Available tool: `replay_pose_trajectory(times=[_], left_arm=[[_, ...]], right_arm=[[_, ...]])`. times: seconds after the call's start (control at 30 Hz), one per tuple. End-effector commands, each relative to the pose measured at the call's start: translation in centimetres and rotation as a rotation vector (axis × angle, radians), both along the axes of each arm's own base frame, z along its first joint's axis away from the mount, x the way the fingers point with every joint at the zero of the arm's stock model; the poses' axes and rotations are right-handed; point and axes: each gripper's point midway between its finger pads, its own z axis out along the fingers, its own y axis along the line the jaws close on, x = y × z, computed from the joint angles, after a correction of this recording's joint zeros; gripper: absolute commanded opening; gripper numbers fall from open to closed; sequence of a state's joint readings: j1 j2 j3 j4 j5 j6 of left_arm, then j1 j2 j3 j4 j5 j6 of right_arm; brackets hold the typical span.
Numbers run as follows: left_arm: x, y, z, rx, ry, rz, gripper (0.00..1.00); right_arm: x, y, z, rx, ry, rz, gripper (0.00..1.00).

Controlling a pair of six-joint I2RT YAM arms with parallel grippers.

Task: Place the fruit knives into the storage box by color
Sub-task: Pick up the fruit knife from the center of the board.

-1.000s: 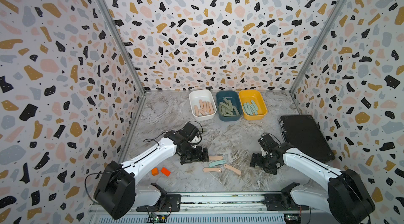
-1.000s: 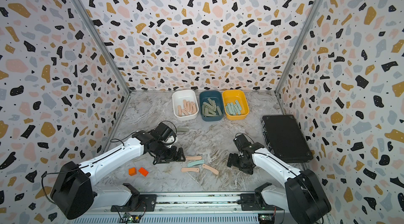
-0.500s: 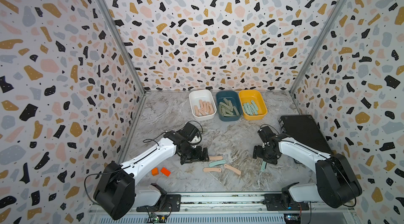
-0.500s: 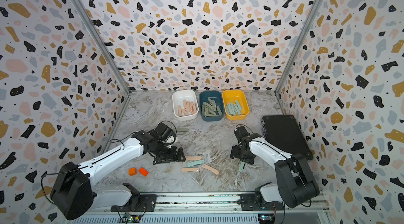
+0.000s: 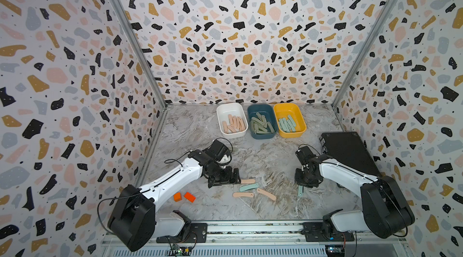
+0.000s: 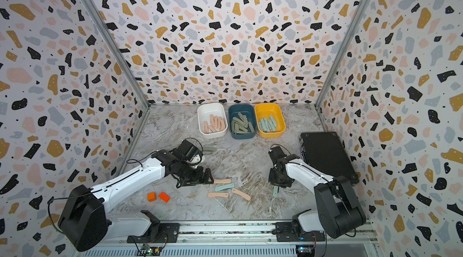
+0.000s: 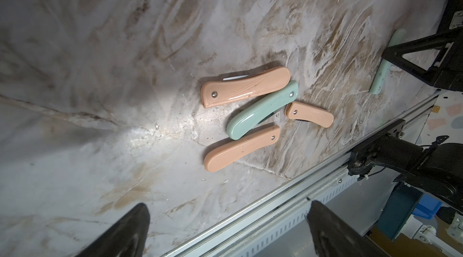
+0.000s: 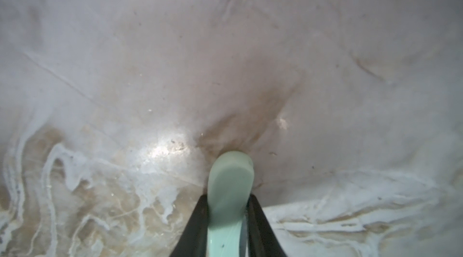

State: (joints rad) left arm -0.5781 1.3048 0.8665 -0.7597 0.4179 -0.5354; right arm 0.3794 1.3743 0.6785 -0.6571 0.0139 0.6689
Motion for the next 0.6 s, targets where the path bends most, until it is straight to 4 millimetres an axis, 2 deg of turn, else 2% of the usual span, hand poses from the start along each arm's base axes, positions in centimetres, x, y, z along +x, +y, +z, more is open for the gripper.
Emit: replay_pose_trajectory(times=[0.0,0.07,0.17,0.33,0.47,0.57], left_arm=[[0.2,-0.2,0.0,-0.005,-0.005,-0.005,0.99],[0.3,-0.2,0.0,-0.007,-0.001,-0.003,0.99],[0.7,-0.2,0.0,-0.002,0.001,0.001,0.99],[1.8,-0.3,0.2,0.005,0.015,0.002,0.99],[2.8,-0.4,0.4,0.005,0.017,0.009,0.99],[3.2,-0.5,0.2,0.012,0.028,-0.002,0.99]], right_arm=[[0.5,-0.3,0.3,-0.021,-0.012,0.014,0.19],[1.1,0.0,0.6,-0.015,-0.021,0.023,0.15],[2.5,0.2,1.6,-0.024,-0.054,0.043,0.14],[6.5,0.5,4.9,-0.055,-0.138,0.075,0.13],[11.4,0.5,8.3,-0.086,-0.243,0.082,0.12],[16.7,1.0,11.3,-0.084,-0.333,0.093,0.11]])
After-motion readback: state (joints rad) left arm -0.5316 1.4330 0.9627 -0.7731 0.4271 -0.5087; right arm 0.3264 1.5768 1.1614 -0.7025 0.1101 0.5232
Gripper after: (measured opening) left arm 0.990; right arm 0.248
